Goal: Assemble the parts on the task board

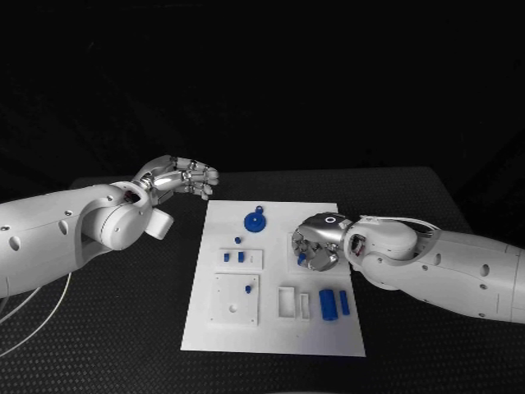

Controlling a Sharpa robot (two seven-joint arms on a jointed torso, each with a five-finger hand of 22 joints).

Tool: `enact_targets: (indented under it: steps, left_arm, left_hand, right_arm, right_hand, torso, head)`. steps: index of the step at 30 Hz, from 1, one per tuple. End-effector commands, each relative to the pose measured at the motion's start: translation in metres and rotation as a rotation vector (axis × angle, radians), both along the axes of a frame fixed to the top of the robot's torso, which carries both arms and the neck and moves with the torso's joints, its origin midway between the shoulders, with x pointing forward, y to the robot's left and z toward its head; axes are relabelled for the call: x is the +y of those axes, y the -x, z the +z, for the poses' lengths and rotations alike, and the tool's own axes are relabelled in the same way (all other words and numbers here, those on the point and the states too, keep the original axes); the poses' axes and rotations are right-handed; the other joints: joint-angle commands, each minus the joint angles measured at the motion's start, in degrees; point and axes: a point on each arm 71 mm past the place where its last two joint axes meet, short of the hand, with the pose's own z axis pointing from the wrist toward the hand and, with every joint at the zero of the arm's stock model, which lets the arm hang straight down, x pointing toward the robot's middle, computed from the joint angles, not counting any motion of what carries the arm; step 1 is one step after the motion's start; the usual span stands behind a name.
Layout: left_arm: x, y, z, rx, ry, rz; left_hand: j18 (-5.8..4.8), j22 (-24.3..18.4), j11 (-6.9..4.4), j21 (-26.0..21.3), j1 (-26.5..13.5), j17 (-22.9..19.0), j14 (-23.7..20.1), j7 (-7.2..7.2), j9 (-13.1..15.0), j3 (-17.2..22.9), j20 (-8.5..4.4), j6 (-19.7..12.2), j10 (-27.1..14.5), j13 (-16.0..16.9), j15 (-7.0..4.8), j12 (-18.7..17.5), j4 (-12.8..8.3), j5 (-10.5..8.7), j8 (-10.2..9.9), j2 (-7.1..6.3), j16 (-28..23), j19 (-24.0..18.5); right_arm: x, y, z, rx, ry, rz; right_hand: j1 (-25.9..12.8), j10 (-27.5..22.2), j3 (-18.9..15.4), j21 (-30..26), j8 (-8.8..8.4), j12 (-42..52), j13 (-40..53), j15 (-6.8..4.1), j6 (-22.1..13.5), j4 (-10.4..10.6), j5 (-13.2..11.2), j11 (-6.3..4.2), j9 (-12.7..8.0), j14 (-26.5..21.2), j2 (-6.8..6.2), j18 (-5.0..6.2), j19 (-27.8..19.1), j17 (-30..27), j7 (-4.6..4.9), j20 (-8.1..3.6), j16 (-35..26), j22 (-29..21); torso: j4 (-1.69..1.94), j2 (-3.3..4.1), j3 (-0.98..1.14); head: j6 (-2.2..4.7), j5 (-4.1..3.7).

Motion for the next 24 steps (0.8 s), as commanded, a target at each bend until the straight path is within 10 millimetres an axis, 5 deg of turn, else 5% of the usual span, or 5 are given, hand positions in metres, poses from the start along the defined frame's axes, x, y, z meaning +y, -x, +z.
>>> enact_targets:
  steps: [1,9,24]
  left_arm:
    - [-0.002,0.0,0.001,0.007,0.014,-0.016]
    - [-0.003,0.0,0.0,0.009,0.012,-0.016]
    - [-0.001,-0.003,0.0,0.006,0.009,-0.007]
  left_hand:
    - [2.1,1.1,0.16,0.2,-0.6,0.1,-0.4,0.1,-0.1,0.0,0.05,-0.4,-0.1,-0.1,0.13,-0.3,0.3,0.32,-0.2,0.16,0.0,-0.4]
    - [2.11,1.2,0.18,0.2,-0.7,0.1,-0.4,0.14,-0.1,0.0,0.07,-0.5,-0.2,-0.1,0.15,-0.4,0.4,0.32,-0.3,0.27,0.0,-0.5]
    - [2.12,1.2,0.22,0.1,-0.8,0.1,-0.5,0.18,-0.1,0.0,0.09,-0.6,-0.2,-0.1,0.17,-0.4,0.6,0.33,-0.3,0.47,0.0,-0.5]
  right_arm:
    - [0.001,0.001,-0.004,0.001,0.024,0.008]
    - [0.0,0.003,-0.002,-0.001,0.003,0.007]
    - [-0.002,0.006,0.012,-0.047,-0.049,0.002]
  right_hand:
    - [0.9,0.6,1.4,0.3,0.33,0.3,0.1,-0.26,0.6,0.0,-0.3,0.03,0.1,0.2,0.56,0.39,0.7,0.3,-0.18,-0.05,0.1,0.3]
    - [1.0,2.1,5.7,1.7,0.9,0.8,1.0,-0.97,2.1,0.4,-0.3,-0.66,0.5,1.3,1.32,0.39,2.1,2.4,-0.67,-0.66,1.6,1.3]
    - [0.3,2.9,6.8,2.8,1.31,1.1,1.8,-1.36,2.8,-0.1,-0.3,-1.05,1.1,1.6,1.16,0.39,2.7,3.5,-1.02,-1.11,2.2,1.3]
  torso:
    - [0.05,0.0,-0.03]
    - [0.03,-0.05,-0.08]
    - [0.0,-0.1,-0.06]
  head:
    - [-0.1,-0.12]
    - [-0.22,-0.12]
    - [0.04,0.01]
